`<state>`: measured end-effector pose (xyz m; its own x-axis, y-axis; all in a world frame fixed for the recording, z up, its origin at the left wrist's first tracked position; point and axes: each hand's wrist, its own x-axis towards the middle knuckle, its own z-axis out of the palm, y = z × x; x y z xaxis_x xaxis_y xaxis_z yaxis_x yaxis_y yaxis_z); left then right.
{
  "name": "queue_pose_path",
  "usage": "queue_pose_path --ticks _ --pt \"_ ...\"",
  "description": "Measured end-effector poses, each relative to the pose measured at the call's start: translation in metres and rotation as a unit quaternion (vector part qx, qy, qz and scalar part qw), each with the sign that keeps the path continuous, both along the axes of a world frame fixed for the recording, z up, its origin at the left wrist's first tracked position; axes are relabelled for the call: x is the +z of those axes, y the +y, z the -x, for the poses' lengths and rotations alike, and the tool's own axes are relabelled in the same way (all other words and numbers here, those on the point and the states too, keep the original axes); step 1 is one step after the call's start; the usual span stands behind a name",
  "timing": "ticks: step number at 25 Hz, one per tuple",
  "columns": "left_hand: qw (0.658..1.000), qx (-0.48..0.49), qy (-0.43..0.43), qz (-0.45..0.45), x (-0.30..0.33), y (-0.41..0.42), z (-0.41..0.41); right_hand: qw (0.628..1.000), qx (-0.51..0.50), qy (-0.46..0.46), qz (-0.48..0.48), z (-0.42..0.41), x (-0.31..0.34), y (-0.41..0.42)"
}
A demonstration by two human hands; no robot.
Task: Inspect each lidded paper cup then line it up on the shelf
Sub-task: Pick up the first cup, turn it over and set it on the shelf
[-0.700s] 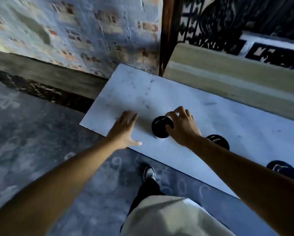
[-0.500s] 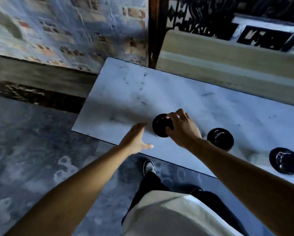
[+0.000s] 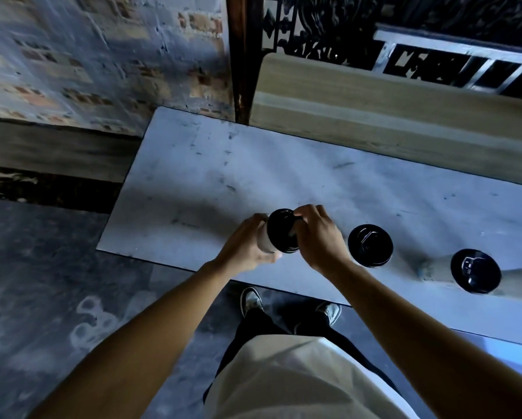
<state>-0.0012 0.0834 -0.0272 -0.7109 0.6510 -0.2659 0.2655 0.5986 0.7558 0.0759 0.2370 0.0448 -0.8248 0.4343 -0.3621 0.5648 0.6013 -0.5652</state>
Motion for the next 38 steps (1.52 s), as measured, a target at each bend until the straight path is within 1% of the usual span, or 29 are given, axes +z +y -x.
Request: queue_pose_path --ticks 2,3,6,8,10,12,13,16,19,22,25,26,27,28,29,30,31,32,33,34,38 --pt "1.0 0.0 0.012 0.021 0.016 -0.004 -0.005 0.997 -0.051 0.002 0.059 -0.002 0.003 0.003" --pt "0.998 -0.008 0.031 0.047 0.026 -0.005 -0.008 0.994 -0.064 0.008 0.085 -0.004 0.006 0.003" --pt "0.987 -0.027 0.114 0.114 0.047 -0.003 -0.018 0.976 -0.111 0.04 0.181 -0.007 0.008 0.0" --pt "0.975 -0.043 0.168 0.139 0.054 0.0 -0.024 0.951 -0.177 0.043 0.25 -0.007 0.007 -0.005" --pt "0.961 -0.062 0.217 0.16 0.057 0.004 -0.03 0.916 -0.243 0.048 0.315 -0.007 0.007 -0.01" --pt "0.948 -0.081 0.253 0.176 0.061 0.008 -0.035 0.886 -0.29 0.066 0.356 -0.008 0.006 -0.011" --pt "0.944 -0.086 0.264 0.179 0.063 0.01 -0.036 0.877 -0.304 0.075 0.364 -0.009 0.006 -0.011" --pt "0.935 -0.09 0.29 0.181 0.065 0.013 -0.036 0.876 -0.304 0.094 0.363 -0.01 0.002 -0.009" --pt "0.93 -0.102 0.301 0.185 0.067 0.013 -0.03 0.889 -0.282 0.091 0.35 -0.009 0.001 -0.009" --pt "0.933 -0.094 0.3 0.176 0.066 0.011 -0.026 0.902 -0.242 0.07 0.349 -0.007 0.003 -0.006" --pt "0.943 -0.066 0.282 0.163 0.067 0.009 -0.022 0.899 -0.217 0.064 0.375 -0.002 0.008 -0.003" --pt "0.952 -0.049 0.263 0.149 0.068 0.008 -0.02 0.892 -0.216 0.064 0.391 0.0 0.009 -0.001" --pt "0.965 -0.026 0.227 0.128 0.071 0.009 -0.019 0.877 -0.227 0.068 0.418 0.002 0.01 0.001" --pt "0.98 -0.001 0.17 0.099 0.073 0.01 -0.018 0.855 -0.248 0.076 0.45 0.005 0.01 0.004" --pt "0.993 0.03 0.093 0.067 0.078 0.011 -0.018 0.824 -0.277 0.089 0.486 0.009 0.011 0.007" --pt "0.997 0.069 0.011 0.031 0.082 0.013 -0.019 0.789 -0.309 0.105 0.52 0.011 0.011 0.009" --pt "0.992 0.113 -0.06 -0.008 0.083 0.016 -0.02 0.758 -0.33 0.123 0.549 0.013 0.012 0.01" --pt "0.981 0.155 -0.11 -0.045 0.083 0.019 -0.02 0.743 -0.334 0.136 0.564 0.013 0.011 0.01" --pt "0.971 0.186 -0.134 -0.071 0.083 0.022 -0.02 0.742 -0.325 0.137 0.57 0.013 0.011 0.008" --pt "0.964 0.205 -0.145 -0.084 0.083 0.025 -0.019 0.749 -0.312 0.134 0.569 0.011 0.008 0.006" --pt "0.956 0.232 -0.156 -0.091 0.079 0.029 -0.024 0.736 -0.282 0.116 0.605 -0.001 -0.002 0.005"
